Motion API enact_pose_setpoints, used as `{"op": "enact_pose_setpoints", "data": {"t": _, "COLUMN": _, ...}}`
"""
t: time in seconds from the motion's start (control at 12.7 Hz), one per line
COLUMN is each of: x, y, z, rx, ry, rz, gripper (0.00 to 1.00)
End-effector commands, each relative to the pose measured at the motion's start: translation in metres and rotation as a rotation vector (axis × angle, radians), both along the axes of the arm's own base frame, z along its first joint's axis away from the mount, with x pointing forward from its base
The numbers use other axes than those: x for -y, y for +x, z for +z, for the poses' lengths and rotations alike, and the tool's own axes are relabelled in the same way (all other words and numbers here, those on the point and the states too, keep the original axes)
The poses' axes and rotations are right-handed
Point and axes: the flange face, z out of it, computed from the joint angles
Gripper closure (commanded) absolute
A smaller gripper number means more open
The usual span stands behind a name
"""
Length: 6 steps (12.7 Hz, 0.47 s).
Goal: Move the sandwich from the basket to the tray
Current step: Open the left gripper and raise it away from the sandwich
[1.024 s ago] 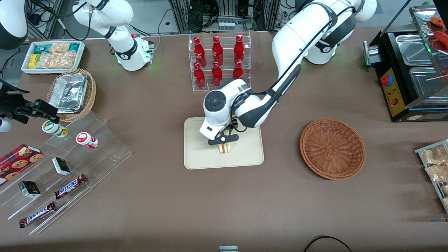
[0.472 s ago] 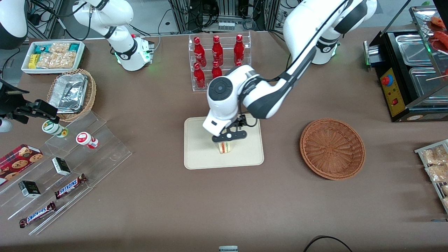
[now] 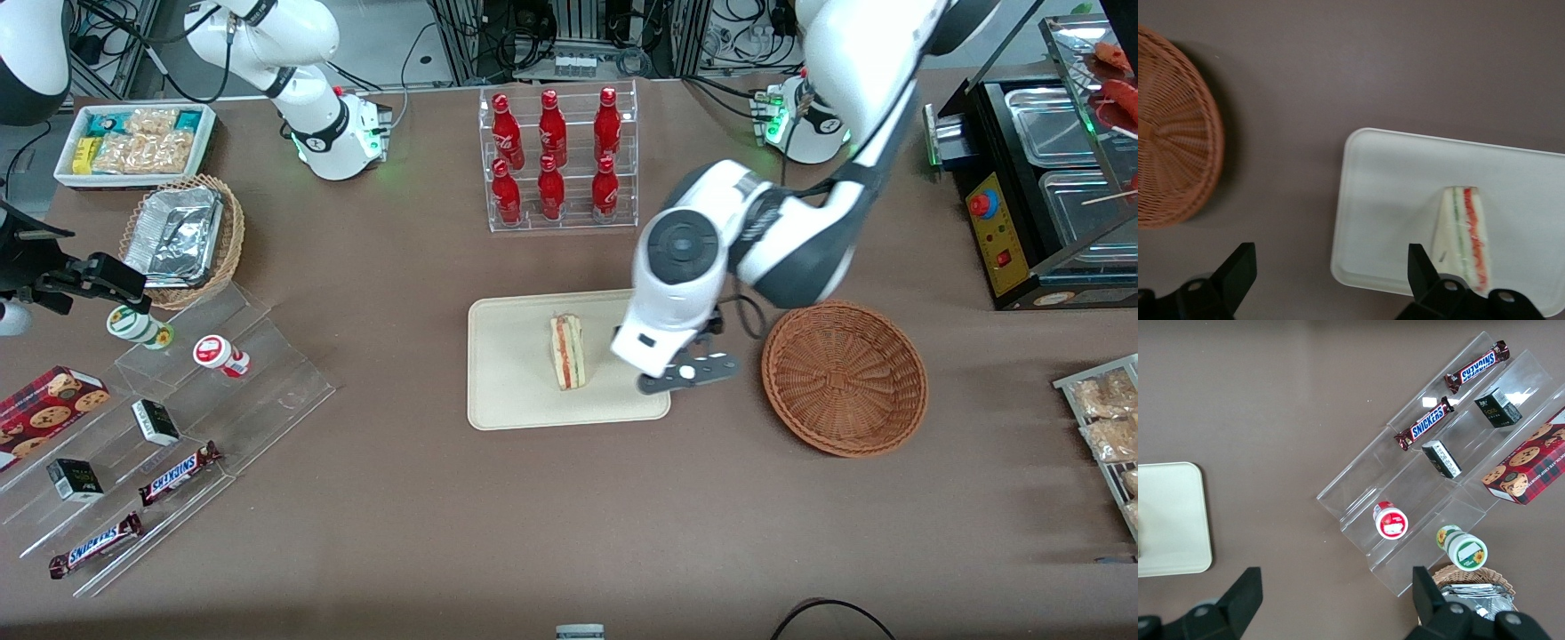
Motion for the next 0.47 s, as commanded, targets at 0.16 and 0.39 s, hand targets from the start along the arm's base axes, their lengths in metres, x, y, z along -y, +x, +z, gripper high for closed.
{"op": "enact_pose_setpoints", "data": {"t": 0.16, "x": -0.088, "y": -0.005, "z": 0.027, "rx": -0.037, "ry": -0.015, "rz": -0.107, "gripper": 0.0}}
{"op": "enact_pose_setpoints", "data": {"t": 0.39, "x": -0.138, "y": -0.006, "z": 0.039, "rx": -0.057, "ry": -0.026, "rz": -0.161, "gripper": 0.0}}
